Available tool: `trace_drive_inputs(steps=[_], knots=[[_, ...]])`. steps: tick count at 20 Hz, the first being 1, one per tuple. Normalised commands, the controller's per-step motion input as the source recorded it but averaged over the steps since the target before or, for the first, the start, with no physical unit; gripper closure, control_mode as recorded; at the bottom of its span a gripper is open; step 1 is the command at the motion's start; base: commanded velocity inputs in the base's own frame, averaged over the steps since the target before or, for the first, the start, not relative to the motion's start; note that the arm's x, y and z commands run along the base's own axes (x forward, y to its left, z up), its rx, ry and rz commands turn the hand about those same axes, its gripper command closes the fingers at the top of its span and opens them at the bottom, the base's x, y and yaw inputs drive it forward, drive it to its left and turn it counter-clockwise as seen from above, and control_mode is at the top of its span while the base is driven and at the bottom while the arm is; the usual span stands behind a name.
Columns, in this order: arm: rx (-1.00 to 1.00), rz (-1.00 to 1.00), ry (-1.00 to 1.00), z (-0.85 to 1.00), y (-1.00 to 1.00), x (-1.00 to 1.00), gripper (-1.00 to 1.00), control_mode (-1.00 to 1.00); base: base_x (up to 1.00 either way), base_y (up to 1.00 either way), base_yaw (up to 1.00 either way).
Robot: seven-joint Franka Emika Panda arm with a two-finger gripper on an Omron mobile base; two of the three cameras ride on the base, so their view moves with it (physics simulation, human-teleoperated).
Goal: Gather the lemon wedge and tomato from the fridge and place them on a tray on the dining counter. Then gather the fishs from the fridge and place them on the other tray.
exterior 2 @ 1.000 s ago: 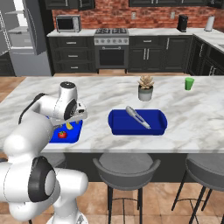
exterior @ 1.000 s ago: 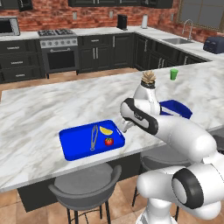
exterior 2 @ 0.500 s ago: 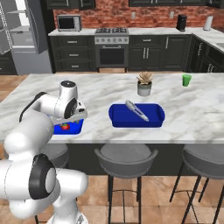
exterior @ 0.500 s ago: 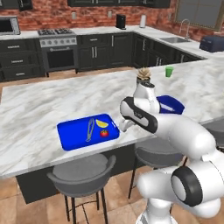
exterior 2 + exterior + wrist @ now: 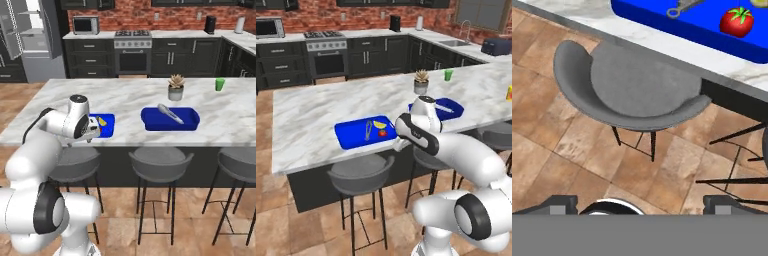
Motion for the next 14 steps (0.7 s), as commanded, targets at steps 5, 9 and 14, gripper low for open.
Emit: trace_drive_inputs(steps=[5,9,14], knots=[[0.0,0.0,0.0,0.0,0.0,0.0,-1.0,1.0,-0.09,0.98,0.0],[0.0,0.0,0.0,0.0,0.0,0.0,-1.0,1.0,-0.02,0.96,0.0],[0.0,0.0,0.0,0.0,0.0,0.0,-1.0,1.0,0.0,0.86,0.0]])
